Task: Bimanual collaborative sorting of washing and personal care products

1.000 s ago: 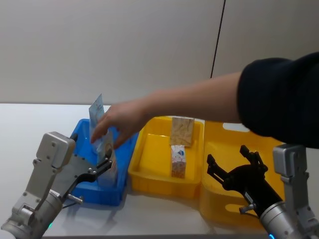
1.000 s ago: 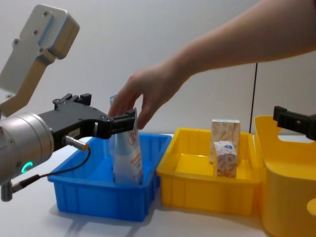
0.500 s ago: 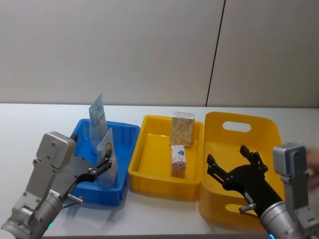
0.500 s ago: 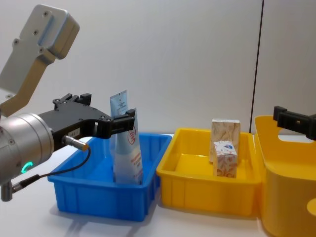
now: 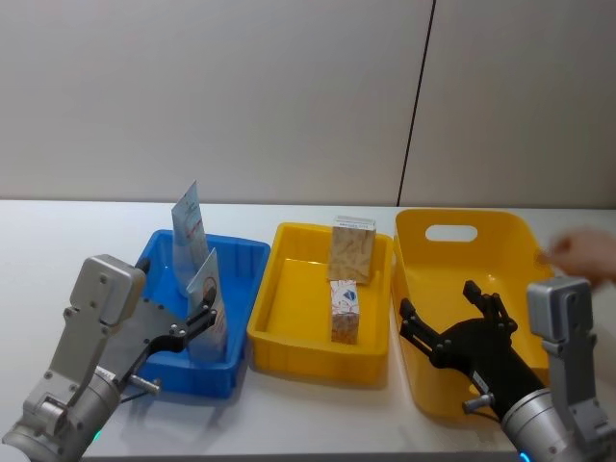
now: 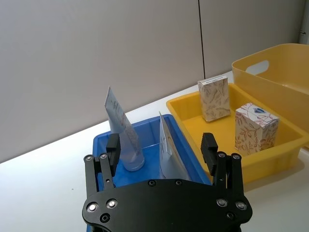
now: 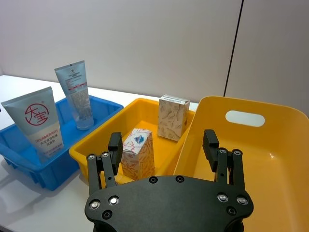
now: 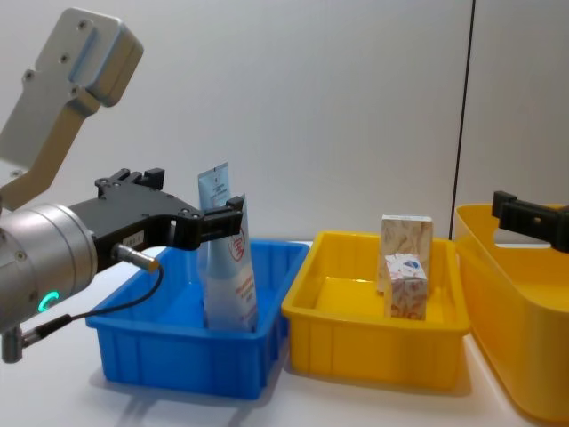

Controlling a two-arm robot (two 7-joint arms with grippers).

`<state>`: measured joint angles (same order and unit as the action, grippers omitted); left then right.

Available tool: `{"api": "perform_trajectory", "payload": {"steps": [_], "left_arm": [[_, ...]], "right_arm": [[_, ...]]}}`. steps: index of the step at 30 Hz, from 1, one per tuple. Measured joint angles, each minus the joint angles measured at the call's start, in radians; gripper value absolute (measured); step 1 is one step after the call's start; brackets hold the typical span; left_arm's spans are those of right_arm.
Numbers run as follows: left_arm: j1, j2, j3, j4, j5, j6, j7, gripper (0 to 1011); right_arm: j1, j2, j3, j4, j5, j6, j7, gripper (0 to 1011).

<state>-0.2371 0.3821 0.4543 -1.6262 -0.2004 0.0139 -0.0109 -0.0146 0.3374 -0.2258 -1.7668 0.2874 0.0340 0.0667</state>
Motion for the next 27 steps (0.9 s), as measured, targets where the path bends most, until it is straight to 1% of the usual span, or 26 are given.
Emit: {"api": "perform_trajectory", "payload": {"steps": [27], "left_arm": [[0.000,0.000,0.000,0.000,0.000,0.000,0.000,1001]], "right_arm": [[0.000,0.000,0.000,0.000,0.000,0.000,0.000,1004]]}}
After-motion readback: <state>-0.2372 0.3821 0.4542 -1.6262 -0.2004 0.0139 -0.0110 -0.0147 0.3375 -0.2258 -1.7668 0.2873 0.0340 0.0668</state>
